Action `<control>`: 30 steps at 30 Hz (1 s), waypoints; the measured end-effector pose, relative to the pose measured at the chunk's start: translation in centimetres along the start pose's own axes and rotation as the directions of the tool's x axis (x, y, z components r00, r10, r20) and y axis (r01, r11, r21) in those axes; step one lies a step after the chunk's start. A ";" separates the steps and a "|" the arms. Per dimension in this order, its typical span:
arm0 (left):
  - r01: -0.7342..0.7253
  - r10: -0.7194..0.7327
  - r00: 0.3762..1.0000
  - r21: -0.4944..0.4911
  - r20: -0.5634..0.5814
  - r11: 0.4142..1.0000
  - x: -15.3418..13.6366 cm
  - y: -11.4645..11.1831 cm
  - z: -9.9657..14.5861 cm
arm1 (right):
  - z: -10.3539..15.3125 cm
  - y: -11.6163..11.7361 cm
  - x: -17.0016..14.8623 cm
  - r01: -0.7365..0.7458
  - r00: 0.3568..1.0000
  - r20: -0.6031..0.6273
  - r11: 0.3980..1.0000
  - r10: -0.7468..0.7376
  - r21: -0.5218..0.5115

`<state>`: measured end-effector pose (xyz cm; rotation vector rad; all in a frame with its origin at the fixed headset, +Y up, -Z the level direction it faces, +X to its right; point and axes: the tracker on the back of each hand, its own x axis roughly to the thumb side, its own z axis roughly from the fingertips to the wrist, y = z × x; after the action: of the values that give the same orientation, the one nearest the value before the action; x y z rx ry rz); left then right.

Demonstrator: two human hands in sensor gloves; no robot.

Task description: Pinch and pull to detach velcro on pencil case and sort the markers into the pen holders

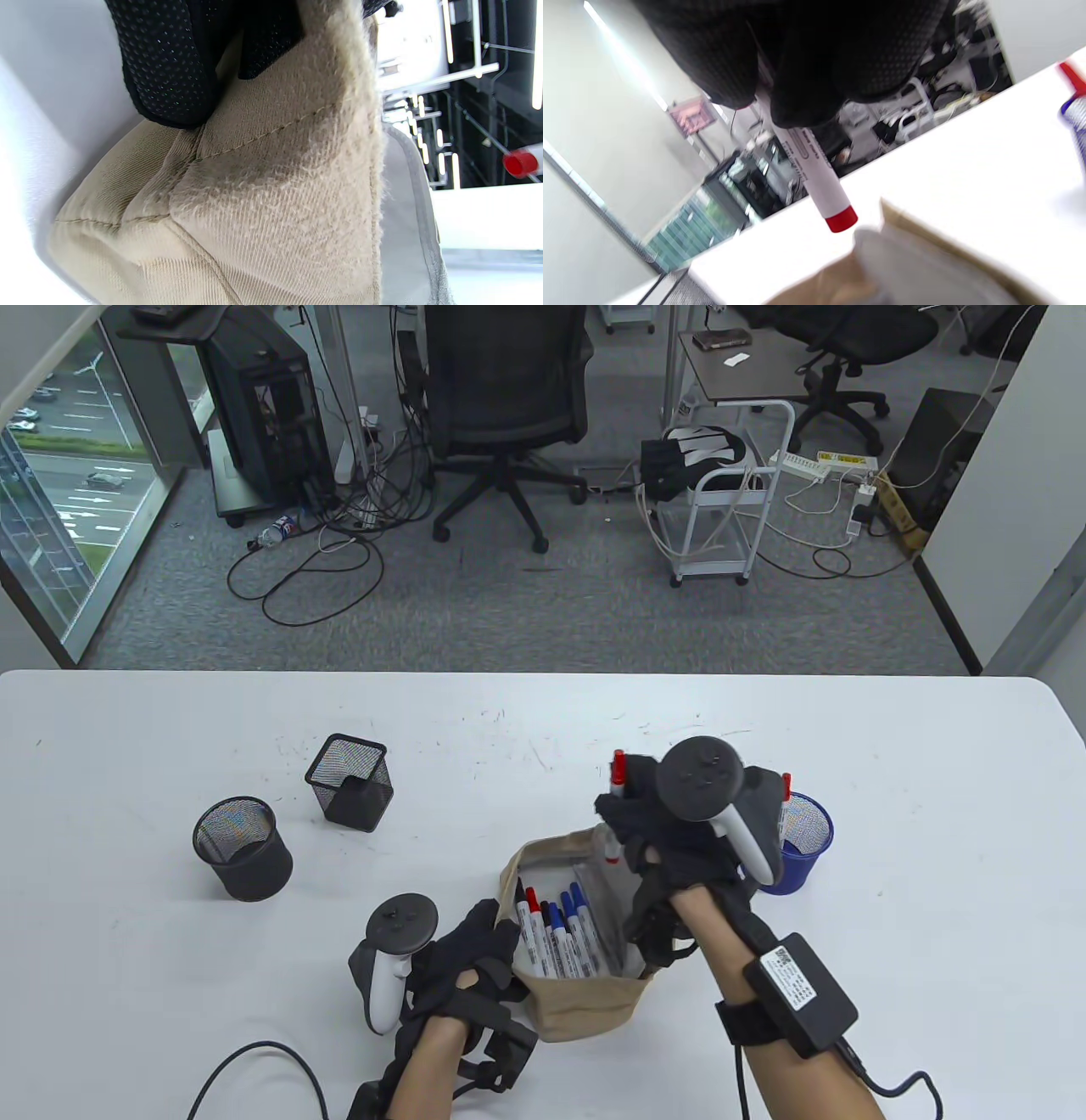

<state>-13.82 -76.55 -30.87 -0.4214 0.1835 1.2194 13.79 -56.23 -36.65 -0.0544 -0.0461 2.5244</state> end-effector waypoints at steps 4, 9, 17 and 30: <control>-0.002 0.002 1.000 0.002 0.003 1.000 0.0 0.0 0.0 | -0.8 -3.1 -4.5 -0.010 0.996 -0.093 0.988 -0.004 -0.153; -0.003 0.003 1.000 0.001 0.007 1.000 0.0 0.0 0.0 | -1.8 -4.3 -10.2 -0.048 0.973 -0.231 0.965 -0.014 -0.260; 0.005 -0.005 1.000 0.001 0.003 1.000 0.0 -0.1 0.1 | -3.9 -3.3 -15.2 -0.092 0.927 -0.374 0.974 0.008 -0.208; 0.004 -0.004 1.000 -0.002 0.008 1.000 0.0 -0.1 0.1 | -3.0 -3.2 -12.9 -0.093 0.951 -0.302 0.990 0.056 -0.108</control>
<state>-13.74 -76.50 -30.80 -0.4184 0.1750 1.2168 26.30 -61.03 -39.15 -0.4952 -0.0768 2.5581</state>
